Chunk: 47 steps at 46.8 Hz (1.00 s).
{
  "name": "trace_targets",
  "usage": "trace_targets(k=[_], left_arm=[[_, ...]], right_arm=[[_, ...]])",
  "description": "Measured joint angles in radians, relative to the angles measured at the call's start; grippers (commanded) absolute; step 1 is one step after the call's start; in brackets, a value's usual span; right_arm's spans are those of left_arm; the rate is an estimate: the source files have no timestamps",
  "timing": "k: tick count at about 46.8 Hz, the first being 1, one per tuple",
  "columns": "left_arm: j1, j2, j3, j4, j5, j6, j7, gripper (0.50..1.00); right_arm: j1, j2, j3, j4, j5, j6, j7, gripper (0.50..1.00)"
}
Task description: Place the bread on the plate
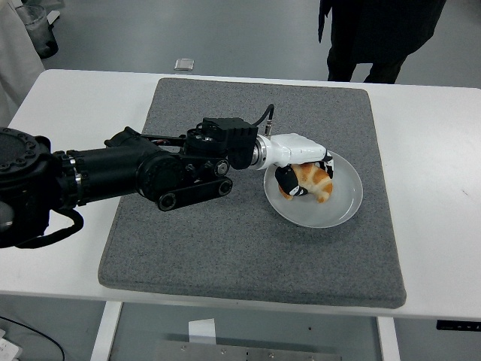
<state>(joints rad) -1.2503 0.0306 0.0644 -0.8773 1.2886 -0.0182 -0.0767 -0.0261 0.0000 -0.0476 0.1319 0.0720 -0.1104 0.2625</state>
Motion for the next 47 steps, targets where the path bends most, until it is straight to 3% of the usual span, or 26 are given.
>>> trace_targets(k=[4, 10, 23, 29, 34, 47], left_arm=[[0.0, 0.0, 0.0, -0.001, -0.001, 0.0, 0.0, 0.739], [0.0, 0.0, 0.0, -0.002, -0.001, -0.002, 0.0, 0.816], [0.0, 0.001, 0.007, -0.006, -0.002, -0.01, 0.0, 0.857], [0.0, 0.001, 0.005, -0.01, -0.007, -0.013, -0.001, 0.956], [-0.005, 0.002, 0.001, -0.014, -0.016, -0.014, -0.002, 0.994], [-0.018, 0.009, -0.006, -0.062, -0.059, -0.017, -0.006, 0.996]], right_arm=[[0.0, 0.0, 0.0, 0.0, 0.0, 0.0, 0.0, 0.932], [0.0, 0.0, 0.0, 0.0, 0.0, 0.0, 0.0, 0.932], [0.0, 0.0, 0.0, 0.0, 0.0, 0.0, 0.001, 0.932], [0.0, 0.0, 0.0, 0.0, 0.0, 0.0, 0.001, 0.932], [0.0, 0.0, 0.0, 0.0, 0.0, 0.0, 0.0, 0.932], [0.0, 0.0, 0.0, 0.0, 0.0, 0.0, 0.0, 0.932]])
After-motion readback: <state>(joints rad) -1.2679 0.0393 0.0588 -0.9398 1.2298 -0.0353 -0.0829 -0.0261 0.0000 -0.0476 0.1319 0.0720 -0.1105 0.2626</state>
